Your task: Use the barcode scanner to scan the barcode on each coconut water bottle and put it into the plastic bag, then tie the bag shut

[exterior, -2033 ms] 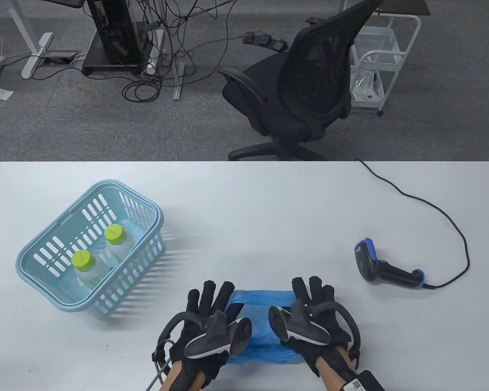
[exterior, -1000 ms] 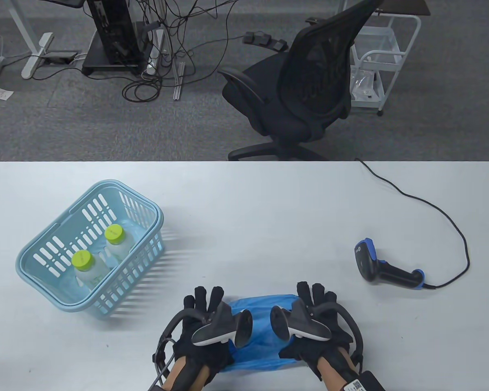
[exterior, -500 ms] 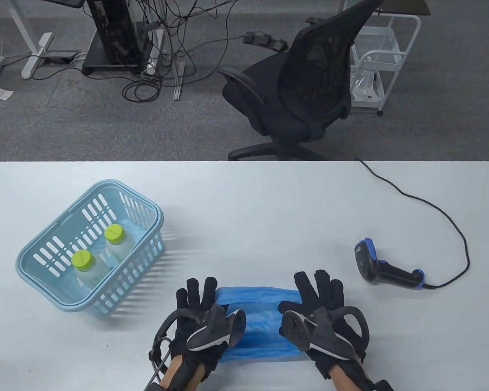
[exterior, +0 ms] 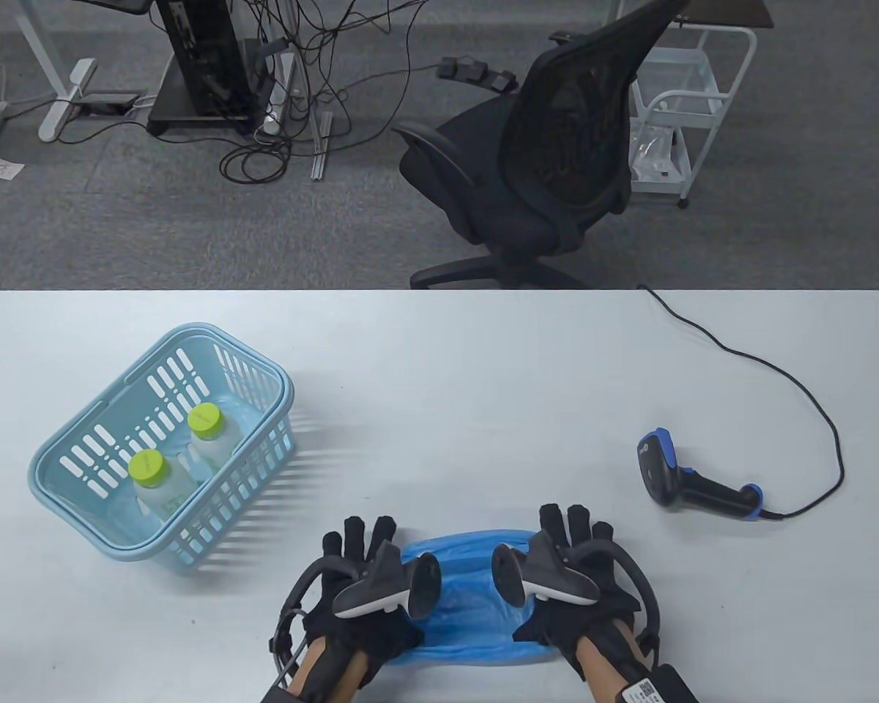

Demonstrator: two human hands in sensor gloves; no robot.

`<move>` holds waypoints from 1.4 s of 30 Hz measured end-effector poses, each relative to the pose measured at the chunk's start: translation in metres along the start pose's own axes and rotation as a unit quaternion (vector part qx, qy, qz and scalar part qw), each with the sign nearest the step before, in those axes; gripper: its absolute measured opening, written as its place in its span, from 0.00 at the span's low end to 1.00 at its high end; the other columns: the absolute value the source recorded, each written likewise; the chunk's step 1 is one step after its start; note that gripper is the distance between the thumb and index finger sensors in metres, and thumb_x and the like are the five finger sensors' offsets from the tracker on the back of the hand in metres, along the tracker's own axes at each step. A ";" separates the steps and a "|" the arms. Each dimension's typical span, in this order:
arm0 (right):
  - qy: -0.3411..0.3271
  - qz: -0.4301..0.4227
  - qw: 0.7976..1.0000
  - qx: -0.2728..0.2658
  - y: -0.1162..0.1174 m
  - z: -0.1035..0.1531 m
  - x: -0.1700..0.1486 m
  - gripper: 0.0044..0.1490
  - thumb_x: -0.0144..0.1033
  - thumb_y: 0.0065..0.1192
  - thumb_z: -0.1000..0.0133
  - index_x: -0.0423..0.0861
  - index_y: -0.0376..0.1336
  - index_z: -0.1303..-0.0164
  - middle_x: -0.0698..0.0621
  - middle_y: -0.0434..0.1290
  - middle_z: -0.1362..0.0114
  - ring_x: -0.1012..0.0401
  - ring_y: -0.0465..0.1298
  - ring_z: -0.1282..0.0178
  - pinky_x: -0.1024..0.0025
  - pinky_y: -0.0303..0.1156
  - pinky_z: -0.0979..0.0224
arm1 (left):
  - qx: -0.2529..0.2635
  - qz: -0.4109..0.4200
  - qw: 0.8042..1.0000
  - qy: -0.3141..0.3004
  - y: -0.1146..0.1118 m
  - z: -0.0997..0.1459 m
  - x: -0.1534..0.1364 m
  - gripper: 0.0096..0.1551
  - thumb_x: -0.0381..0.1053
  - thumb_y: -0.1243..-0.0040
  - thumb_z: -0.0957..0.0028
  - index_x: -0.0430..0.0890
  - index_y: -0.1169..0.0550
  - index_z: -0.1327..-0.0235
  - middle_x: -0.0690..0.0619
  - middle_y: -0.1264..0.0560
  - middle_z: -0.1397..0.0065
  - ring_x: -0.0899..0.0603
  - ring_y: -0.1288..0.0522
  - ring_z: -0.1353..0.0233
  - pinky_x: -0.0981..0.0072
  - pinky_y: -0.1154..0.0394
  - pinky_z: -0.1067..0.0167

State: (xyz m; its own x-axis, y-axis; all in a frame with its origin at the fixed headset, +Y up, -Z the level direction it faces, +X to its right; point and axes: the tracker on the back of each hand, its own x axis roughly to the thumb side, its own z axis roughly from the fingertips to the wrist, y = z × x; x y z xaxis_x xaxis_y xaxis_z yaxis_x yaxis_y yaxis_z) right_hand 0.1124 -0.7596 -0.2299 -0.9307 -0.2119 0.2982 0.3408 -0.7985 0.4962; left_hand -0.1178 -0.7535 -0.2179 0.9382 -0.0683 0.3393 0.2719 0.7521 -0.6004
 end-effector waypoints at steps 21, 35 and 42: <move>-0.020 -0.020 0.997 -0.065 -0.005 0.000 -0.003 0.66 0.73 0.67 0.58 0.52 0.47 0.15 0.33 0.29 0.13 0.23 0.35 0.19 0.21 0.38 0.25 | 0.050 0.010 0.999 -0.018 0.005 -0.005 -0.016 0.60 0.73 0.39 0.35 0.58 0.61 0.07 0.34 0.80 0.13 0.15 0.76 0.22 0.18 0.72 0.35; -0.105 -0.203 0.966 -0.119 -0.017 0.033 -0.040 0.50 0.73 0.64 0.55 0.66 0.54 0.23 0.36 0.34 0.11 0.23 0.37 0.19 0.21 0.39 0.25 | 0.245 0.072 0.962 -0.098 0.023 0.039 -0.029 0.51 0.72 0.45 0.34 0.56 0.52 0.06 0.45 0.58 0.04 0.29 0.60 0.09 0.26 0.59 0.22; -0.023 -0.270 0.937 -0.222 -0.035 0.059 -0.095 0.61 0.67 0.63 0.50 0.57 0.38 0.15 0.40 0.32 0.11 0.32 0.34 0.14 0.25 0.38 0.21 | 0.254 0.035 0.965 -0.048 0.022 0.036 -0.036 0.54 0.73 0.54 0.33 0.51 0.61 0.07 0.45 0.63 0.05 0.32 0.63 0.10 0.32 0.61 0.21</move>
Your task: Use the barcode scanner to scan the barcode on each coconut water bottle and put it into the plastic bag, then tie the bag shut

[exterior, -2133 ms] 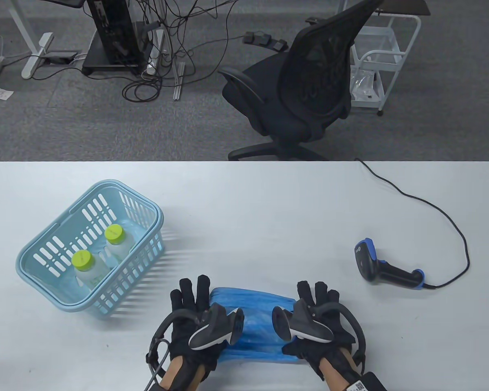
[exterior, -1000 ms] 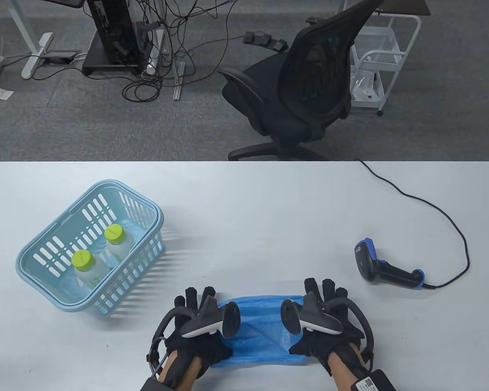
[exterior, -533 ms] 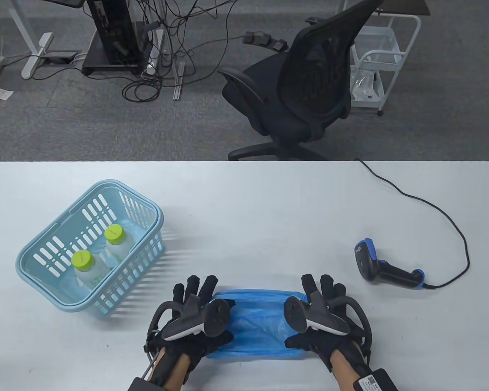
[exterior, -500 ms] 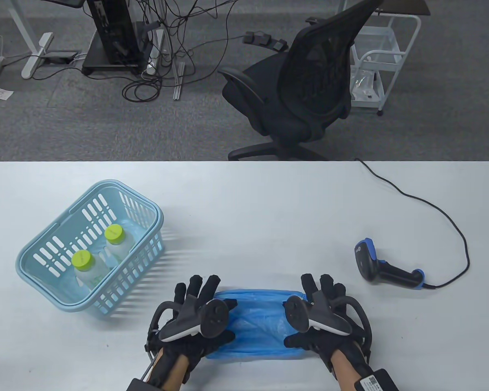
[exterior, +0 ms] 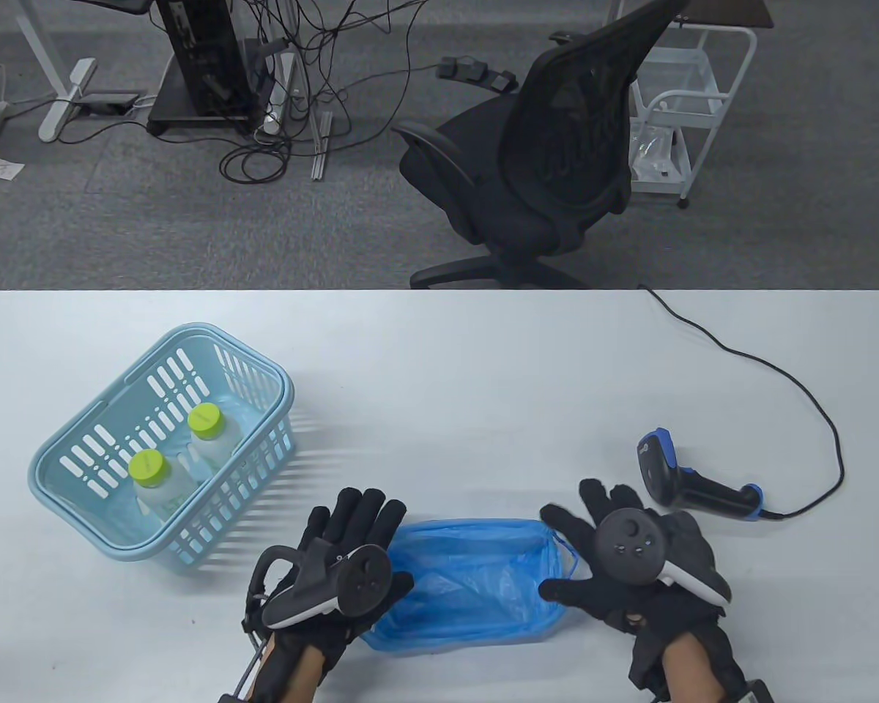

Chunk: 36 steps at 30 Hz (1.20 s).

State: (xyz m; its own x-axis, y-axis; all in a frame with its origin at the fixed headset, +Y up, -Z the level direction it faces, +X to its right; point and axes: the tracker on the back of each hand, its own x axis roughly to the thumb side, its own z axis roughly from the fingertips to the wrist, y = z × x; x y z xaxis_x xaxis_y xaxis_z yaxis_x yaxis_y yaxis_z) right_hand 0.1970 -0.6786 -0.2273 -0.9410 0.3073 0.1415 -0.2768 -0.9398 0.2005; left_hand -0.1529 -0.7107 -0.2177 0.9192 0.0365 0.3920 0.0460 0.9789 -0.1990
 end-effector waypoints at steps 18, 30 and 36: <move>0.208 0.154 0.959 0.112 0.013 -0.094 -0.146 0.73 0.64 0.71 0.55 0.51 0.30 0.17 0.47 0.32 0.11 0.41 0.35 0.10 0.30 0.38 0.16 | 0.014 -0.057 0.997 0.053 0.013 0.016 0.014 0.58 0.80 0.62 0.36 0.52 0.66 0.07 0.44 0.71 0.06 0.31 0.70 0.11 0.30 0.62 0.21; 0.170 0.144 0.964 0.145 0.019 -0.117 -0.143 0.49 0.47 0.73 0.47 0.50 0.50 0.22 0.50 0.50 0.15 0.52 0.61 0.17 0.42 0.57 0.14 | 0.008 -0.039 0.997 0.067 0.010 0.016 0.003 0.58 0.80 0.62 0.36 0.51 0.65 0.07 0.44 0.71 0.06 0.30 0.70 0.11 0.30 0.61 0.20; 0.155 0.167 0.970 0.090 0.020 -0.109 -0.135 0.46 0.49 0.69 0.44 0.48 0.50 0.21 0.48 0.62 0.20 0.49 0.72 0.23 0.41 0.67 0.20 | 0.010 -0.032 0.997 0.067 0.010 0.017 0.001 0.58 0.80 0.62 0.36 0.52 0.65 0.07 0.43 0.71 0.06 0.30 0.70 0.11 0.30 0.61 0.20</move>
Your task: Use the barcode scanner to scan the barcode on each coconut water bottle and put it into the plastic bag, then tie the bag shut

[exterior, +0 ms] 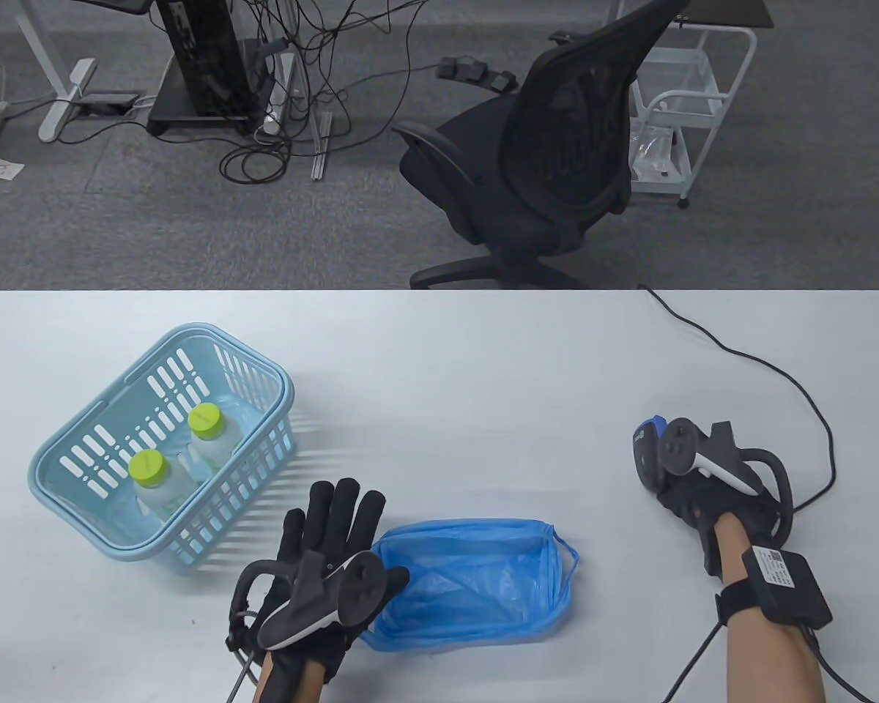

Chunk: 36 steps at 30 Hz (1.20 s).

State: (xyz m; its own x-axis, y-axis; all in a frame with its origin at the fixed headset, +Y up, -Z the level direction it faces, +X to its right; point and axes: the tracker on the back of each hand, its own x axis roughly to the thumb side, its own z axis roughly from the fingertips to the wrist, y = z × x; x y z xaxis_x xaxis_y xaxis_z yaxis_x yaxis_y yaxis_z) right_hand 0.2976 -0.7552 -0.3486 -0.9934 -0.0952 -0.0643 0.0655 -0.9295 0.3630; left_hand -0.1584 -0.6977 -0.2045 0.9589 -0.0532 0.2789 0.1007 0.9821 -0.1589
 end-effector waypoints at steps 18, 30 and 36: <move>-0.042 -0.138 0.965 -0.219 -0.045 0.118 0.036 0.38 0.44 0.72 0.43 0.47 0.57 0.28 0.57 0.73 0.37 0.57 0.83 0.39 0.49 0.78 0.30 | -0.010 -0.022 1.000 -0.006 -0.004 -0.009 0.015 0.57 0.79 0.60 0.35 0.52 0.64 0.06 0.43 0.73 0.07 0.30 0.73 0.13 0.29 0.66 0.23; -0.157 -0.234 0.932 -0.228 -0.041 0.174 0.089 0.32 0.47 0.68 0.40 0.56 0.58 0.27 0.50 0.71 0.27 0.48 0.79 0.27 0.41 0.73 0.23 | -0.002 -0.022 1.000 -0.014 -0.004 -0.007 0.015 0.57 0.79 0.60 0.35 0.52 0.65 0.06 0.43 0.75 0.08 0.30 0.76 0.14 0.28 0.69 0.24; -0.173 -0.202 0.932 -0.245 -0.026 0.175 0.093 0.32 0.46 0.68 0.41 0.52 0.58 0.28 0.58 0.75 0.38 0.57 0.82 0.36 0.47 0.76 0.27 | 0.001 -0.022 1.000 -0.016 -0.003 -0.006 0.017 0.57 0.79 0.60 0.35 0.52 0.64 0.06 0.44 0.75 0.08 0.30 0.75 0.14 0.28 0.68 0.24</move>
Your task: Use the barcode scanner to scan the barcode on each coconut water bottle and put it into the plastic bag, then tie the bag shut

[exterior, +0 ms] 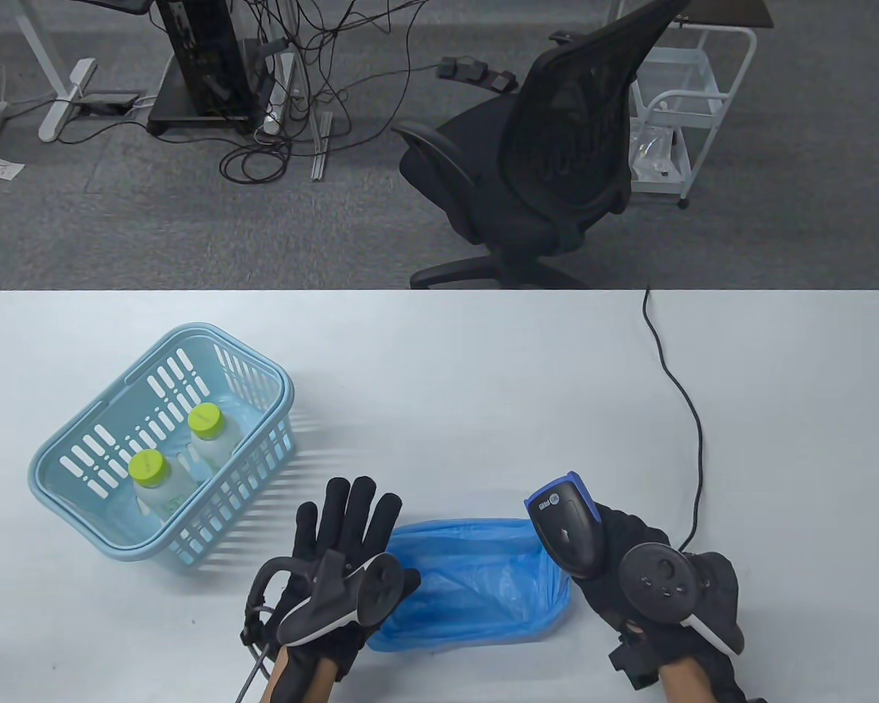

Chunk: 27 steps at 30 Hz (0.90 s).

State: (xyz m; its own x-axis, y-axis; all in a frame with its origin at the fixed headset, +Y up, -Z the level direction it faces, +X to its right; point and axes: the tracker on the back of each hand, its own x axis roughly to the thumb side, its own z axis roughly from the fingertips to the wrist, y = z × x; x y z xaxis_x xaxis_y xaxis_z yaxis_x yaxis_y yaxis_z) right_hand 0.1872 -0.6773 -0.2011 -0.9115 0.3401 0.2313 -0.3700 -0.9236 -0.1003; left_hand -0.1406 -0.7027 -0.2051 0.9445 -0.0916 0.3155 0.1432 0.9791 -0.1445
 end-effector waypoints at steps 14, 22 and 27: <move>0.011 0.002 1.000 0.015 0.011 -0.004 -0.011 0.29 0.50 0.70 0.42 0.53 0.63 0.33 0.60 0.77 0.41 0.59 0.84 0.40 0.50 0.79 0.30 | 0.066 0.045 0.997 0.004 0.064 0.007 -0.030 0.52 0.73 0.50 0.32 0.51 0.53 0.05 0.44 0.60 0.04 0.30 0.60 0.09 0.29 0.58 0.20; 0.016 0.033 0.999 0.013 0.012 -0.001 -0.013 0.30 0.49 0.70 0.42 0.53 0.63 0.33 0.59 0.77 0.39 0.58 0.83 0.37 0.49 0.77 0.27 | 0.091 0.017 0.985 0.147 0.118 -0.004 -0.130 0.44 0.67 0.42 0.32 0.51 0.41 0.08 0.46 0.42 0.06 0.33 0.39 0.12 0.35 0.41 0.20; 0.032 0.033 0.999 0.015 0.013 -0.002 -0.020 0.30 0.49 0.70 0.42 0.53 0.62 0.32 0.59 0.77 0.38 0.58 0.83 0.37 0.49 0.76 0.27 | -0.017 0.027 0.971 0.239 0.117 -0.026 -0.196 0.47 0.63 0.33 0.34 0.50 0.41 0.08 0.45 0.42 0.06 0.34 0.37 0.12 0.37 0.38 0.20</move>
State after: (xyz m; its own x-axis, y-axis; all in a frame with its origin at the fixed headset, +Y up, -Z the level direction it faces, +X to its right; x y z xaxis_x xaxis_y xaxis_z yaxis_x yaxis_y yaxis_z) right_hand 0.2001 -0.6962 -0.2088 -0.9438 0.2876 0.1630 -0.3037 -0.9491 -0.0841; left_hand -0.3018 -0.5752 -0.3078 0.9791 -0.1217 -0.1629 0.0913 0.9789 -0.1826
